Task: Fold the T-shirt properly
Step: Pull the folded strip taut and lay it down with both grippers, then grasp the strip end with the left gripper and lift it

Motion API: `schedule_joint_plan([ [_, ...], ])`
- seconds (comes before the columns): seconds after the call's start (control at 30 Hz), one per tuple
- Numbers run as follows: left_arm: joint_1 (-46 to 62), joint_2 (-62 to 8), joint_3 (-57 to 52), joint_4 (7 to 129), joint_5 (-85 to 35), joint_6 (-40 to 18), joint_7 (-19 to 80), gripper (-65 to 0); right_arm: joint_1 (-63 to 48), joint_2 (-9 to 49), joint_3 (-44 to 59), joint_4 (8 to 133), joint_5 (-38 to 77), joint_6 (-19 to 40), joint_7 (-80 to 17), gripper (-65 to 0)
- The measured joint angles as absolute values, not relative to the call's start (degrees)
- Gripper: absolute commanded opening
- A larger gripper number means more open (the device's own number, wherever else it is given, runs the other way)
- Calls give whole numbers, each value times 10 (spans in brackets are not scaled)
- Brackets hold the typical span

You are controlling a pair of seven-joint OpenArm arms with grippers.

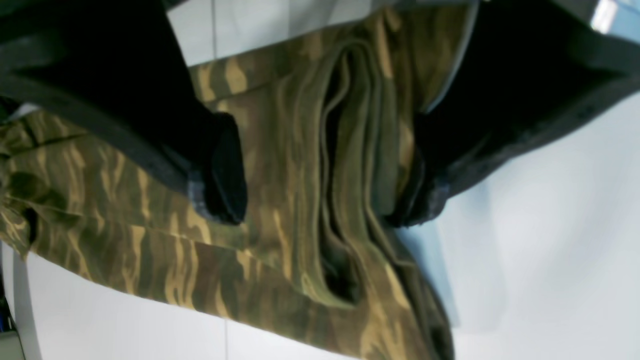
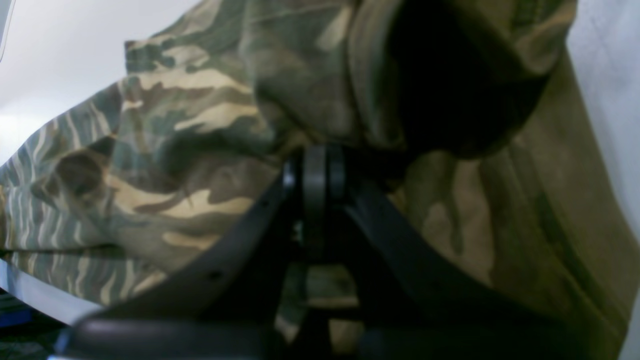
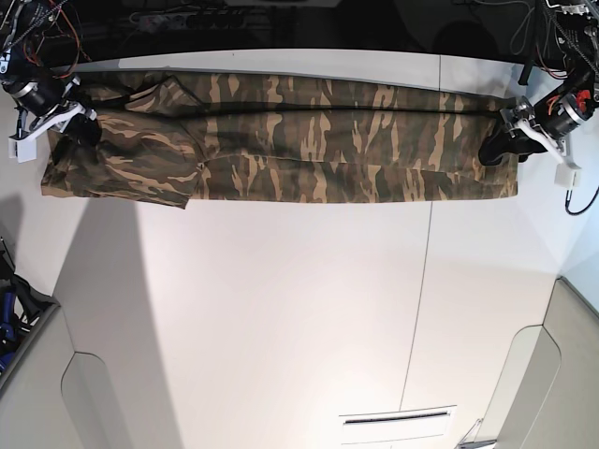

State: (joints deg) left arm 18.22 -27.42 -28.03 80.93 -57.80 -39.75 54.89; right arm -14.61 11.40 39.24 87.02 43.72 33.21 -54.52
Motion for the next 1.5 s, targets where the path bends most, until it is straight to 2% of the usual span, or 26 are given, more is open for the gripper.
schedule_joint_plan([
  [0.07,182,-273,-280,809,-583,-397,554,-298,-146,114,392,870,437,332,-545,-650],
  [0.17,182,-271,-278,807,-587,-397,560,-531,-146,114,392,870,437,332,-545,-650],
  [0.27,184,-271,-278,806,-584,-397,545,-646,-146,114,392,870,437,332,-545,-650],
  [0.53,179,-269,-278,806,-578,-397,536,-650,-146,114,418,876,514,333,-599,-649],
  [0.63,161,-270,-277,806,-575,-397,537,-650,-146,114,432,884,526,335,-609,-425],
  [0.67,156,-272,-277,806,-576,-397,536,-650,-146,114,435,887,530,337,-613,-380],
  [0.7,150,-275,-277,806,-576,-397,536,-650,-146,114,436,891,534,339,-618,-362],
  [1.17,108,-364,-281,817,-566,-397,547,-650,-146,114,460,952,540,343,-624,-362],
  [1.3,110,-364,-281,860,-569,-396,592,-650,-146,114,460,952,540,343,-624,-362],
  [1.5,131,-339,-280,992,-586,-395,622,-650,-146,114,460,952,540,343,-624,-362],
])
